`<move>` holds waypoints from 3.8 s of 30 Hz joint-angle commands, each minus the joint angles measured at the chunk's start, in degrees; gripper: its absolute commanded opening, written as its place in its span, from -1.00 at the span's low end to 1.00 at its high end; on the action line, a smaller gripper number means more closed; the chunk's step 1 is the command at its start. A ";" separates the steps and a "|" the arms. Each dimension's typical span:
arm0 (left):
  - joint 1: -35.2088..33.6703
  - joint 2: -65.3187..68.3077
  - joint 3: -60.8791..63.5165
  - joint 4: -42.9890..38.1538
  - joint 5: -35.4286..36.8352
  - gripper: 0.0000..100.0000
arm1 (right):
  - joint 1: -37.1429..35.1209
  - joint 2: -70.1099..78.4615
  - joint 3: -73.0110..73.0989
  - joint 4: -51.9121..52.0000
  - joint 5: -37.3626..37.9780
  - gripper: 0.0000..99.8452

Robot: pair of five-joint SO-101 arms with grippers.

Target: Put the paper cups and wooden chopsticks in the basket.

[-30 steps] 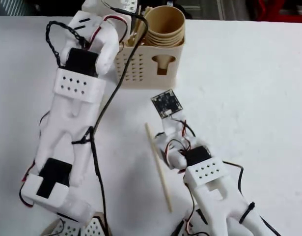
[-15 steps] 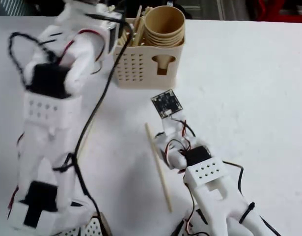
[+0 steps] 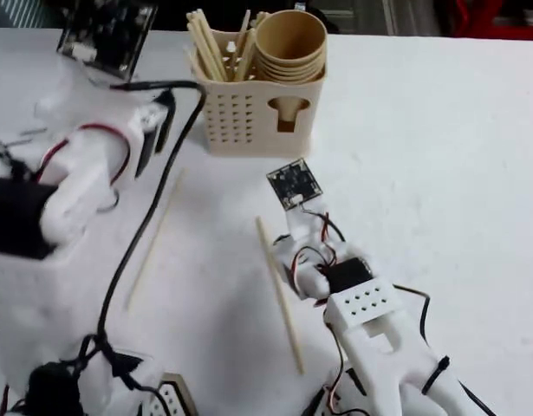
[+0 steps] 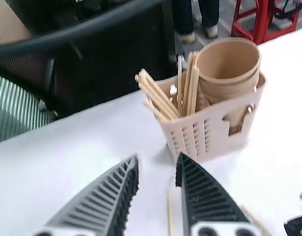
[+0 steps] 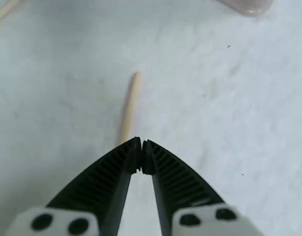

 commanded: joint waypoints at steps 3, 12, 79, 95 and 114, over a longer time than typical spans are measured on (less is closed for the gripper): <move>-1.01 -6.11 -1.58 9.76 -0.97 -0.72 | -0.13 -1.01 -0.35 -0.92 -0.18 -0.96; -1.01 -19.65 18.46 5.45 -0.62 -0.72 | -0.13 -1.01 -0.35 -0.92 -0.26 -0.96; -16.04 -64.75 110.15 -35.69 -4.92 -0.71 | -7.78 30.37 -29.36 14.02 -5.27 -0.96; -16.04 -64.75 110.24 -35.69 -5.01 -0.71 | -7.52 7.16 -48.09 13.67 -4.75 -0.97; -16.04 -64.75 110.24 -35.69 -5.10 -0.71 | -0.84 32.13 -82.29 -16.04 -4.66 -0.96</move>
